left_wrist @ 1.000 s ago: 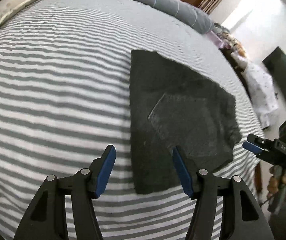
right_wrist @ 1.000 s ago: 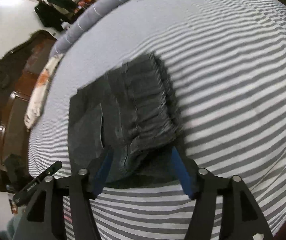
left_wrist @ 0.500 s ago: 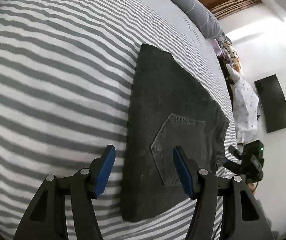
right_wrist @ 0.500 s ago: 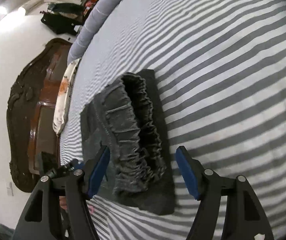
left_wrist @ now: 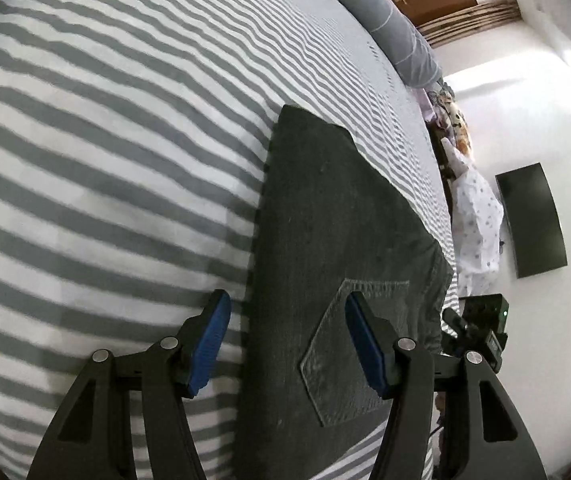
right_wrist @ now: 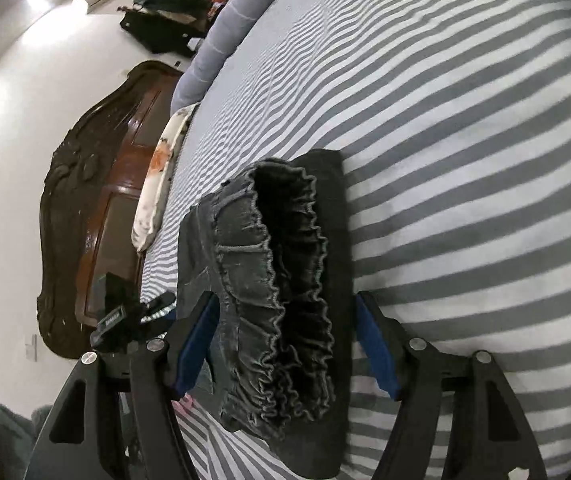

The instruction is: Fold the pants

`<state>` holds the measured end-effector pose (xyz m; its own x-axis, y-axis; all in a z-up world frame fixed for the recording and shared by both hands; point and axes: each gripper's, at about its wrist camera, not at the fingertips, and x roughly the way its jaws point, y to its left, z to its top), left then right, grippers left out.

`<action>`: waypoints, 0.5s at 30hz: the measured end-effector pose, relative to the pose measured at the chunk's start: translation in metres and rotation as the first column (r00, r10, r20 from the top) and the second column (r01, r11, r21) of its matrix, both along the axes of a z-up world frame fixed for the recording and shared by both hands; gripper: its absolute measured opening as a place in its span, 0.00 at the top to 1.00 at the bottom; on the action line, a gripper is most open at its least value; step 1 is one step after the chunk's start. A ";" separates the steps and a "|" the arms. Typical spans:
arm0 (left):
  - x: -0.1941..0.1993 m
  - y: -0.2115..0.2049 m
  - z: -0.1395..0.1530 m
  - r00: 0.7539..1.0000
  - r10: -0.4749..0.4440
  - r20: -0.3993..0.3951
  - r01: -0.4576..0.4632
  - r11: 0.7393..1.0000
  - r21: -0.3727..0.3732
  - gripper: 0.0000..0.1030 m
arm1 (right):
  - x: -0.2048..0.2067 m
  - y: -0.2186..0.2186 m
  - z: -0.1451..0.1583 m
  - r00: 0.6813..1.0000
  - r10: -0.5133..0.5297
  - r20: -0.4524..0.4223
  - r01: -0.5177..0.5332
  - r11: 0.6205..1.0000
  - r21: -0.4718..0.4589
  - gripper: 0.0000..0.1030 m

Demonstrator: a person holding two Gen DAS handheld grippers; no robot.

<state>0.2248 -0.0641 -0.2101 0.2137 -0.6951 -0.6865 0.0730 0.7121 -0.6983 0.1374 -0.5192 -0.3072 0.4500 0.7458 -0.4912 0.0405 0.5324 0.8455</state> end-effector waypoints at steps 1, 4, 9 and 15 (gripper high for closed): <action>0.002 -0.003 0.000 1.000 -0.005 0.010 0.005 1.000 0.006 0.41 | 0.001 0.002 0.000 1.000 0.004 0.002 -0.004 1.000 0.003 0.33; 0.001 -0.014 0.004 0.998 -0.031 0.053 0.030 0.999 0.030 0.34 | 0.007 0.005 0.000 1.000 0.012 0.002 -0.012 1.000 0.004 0.33; -0.008 -0.036 0.013 0.985 -0.125 0.120 0.113 0.988 0.101 0.30 | 0.014 0.019 0.004 0.999 0.041 0.007 -0.042 0.999 0.024 0.35; -0.013 -0.038 0.013 0.980 -0.145 0.138 0.126 0.983 0.136 0.52 | 0.016 0.035 0.003 0.997 0.077 0.011 -0.078 0.997 0.028 0.50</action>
